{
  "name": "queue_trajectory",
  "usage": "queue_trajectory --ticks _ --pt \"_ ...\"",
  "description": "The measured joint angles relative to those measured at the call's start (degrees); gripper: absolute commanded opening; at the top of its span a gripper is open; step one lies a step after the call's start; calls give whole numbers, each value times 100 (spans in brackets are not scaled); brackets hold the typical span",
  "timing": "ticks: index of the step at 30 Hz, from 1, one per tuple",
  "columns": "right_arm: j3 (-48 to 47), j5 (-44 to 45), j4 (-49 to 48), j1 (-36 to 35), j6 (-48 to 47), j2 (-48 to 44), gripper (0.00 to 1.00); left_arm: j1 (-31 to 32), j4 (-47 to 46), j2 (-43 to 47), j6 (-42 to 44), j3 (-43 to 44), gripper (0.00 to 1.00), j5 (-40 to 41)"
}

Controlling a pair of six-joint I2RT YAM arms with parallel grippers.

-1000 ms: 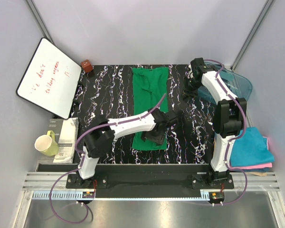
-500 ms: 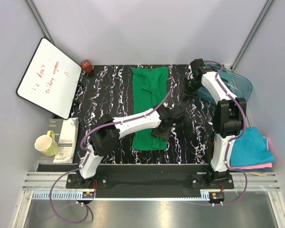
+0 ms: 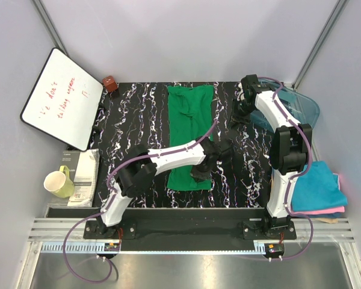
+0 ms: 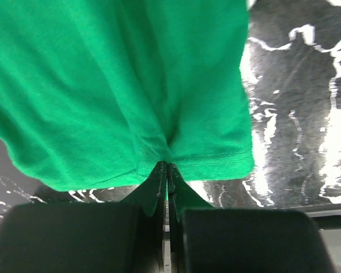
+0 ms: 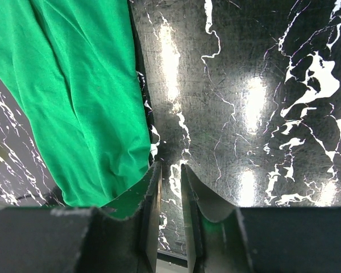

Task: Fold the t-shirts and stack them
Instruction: Grab the bottom of the folded rectangular tshirt with both arms

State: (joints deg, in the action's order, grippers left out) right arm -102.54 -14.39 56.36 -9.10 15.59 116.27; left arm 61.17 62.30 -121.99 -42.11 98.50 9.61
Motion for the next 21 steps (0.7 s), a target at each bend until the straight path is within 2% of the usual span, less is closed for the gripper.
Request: queue_trajectory --ticks 6,7,9,10,11,13,14,16,18,21 --pt "35 -37 -22 0 0 0 28 -13 31 455 -197 -544 0 199" --pt "72 -46 -35 0 0 0 32 -26 46 640 -264 -721 3 243" --pt "243 -131 -101 0 -13 -17 45 -59 105 981 -372 -1003 27 293" --pt "319 -157 -109 0 -11 -35 52 -79 118 1108 -415 -1099 61 302" --pt "481 -186 -153 0 -42 -101 64 -92 114 1237 -485 -1213 75 315" --pt "872 -267 -164 0 -57 -343 75 -105 125 1416 -570 -1403 97 358" --pt "1086 -319 -203 0 -72 -529 85 -122 140 1499 -612 -1504 99 413" --pt "1561 -422 -278 0 -74 -1047 94 -129 186 1694 -732 -1690 99 560" --pt "2017 -542 -417 0 -46 -1674 100 -131 227 1939 -787 -1812 99 706" --pt "2730 -804 -673 0 50 -2726 100 -184 234 2562 -833 -1958 99 916"
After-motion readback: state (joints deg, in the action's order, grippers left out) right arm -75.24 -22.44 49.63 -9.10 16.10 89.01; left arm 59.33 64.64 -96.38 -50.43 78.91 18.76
